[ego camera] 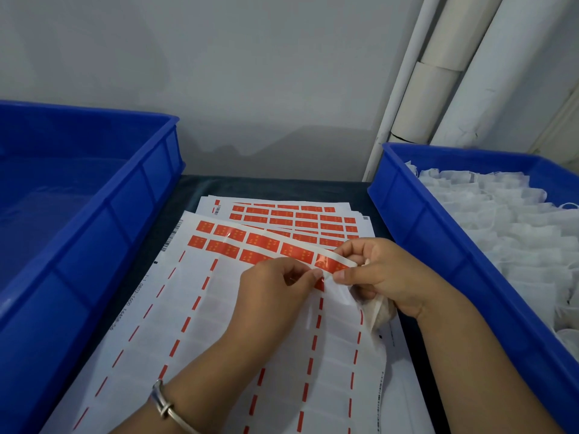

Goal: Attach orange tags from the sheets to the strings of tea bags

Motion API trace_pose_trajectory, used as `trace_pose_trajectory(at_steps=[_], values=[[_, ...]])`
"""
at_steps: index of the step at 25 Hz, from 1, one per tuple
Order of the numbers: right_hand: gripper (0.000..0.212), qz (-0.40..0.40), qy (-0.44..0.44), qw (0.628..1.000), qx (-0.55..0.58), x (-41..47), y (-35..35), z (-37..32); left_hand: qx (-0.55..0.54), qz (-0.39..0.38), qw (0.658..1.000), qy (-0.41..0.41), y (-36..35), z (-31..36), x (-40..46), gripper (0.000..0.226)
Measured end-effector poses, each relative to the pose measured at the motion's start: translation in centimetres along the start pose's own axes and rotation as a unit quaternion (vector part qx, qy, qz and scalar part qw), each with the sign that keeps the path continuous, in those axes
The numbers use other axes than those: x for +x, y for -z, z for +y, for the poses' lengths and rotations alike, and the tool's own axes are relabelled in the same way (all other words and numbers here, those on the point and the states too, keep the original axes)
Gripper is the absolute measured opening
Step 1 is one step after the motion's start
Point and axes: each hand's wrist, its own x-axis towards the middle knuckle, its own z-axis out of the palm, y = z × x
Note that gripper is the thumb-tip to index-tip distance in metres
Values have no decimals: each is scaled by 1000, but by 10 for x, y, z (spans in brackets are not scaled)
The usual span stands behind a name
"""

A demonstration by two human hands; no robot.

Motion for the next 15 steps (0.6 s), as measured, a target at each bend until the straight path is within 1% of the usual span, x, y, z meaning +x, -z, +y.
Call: trace_pose_trajectory(at_steps=[8, 15], values=[[19, 25, 4, 999, -36, 0, -6, -3, -5, 10, 1000, 13, -1, -3, 1, 21], [19, 46, 0, 998, -47, -1, -9, -1, 23, -12, 999, 24, -2, -8, -2, 6]])
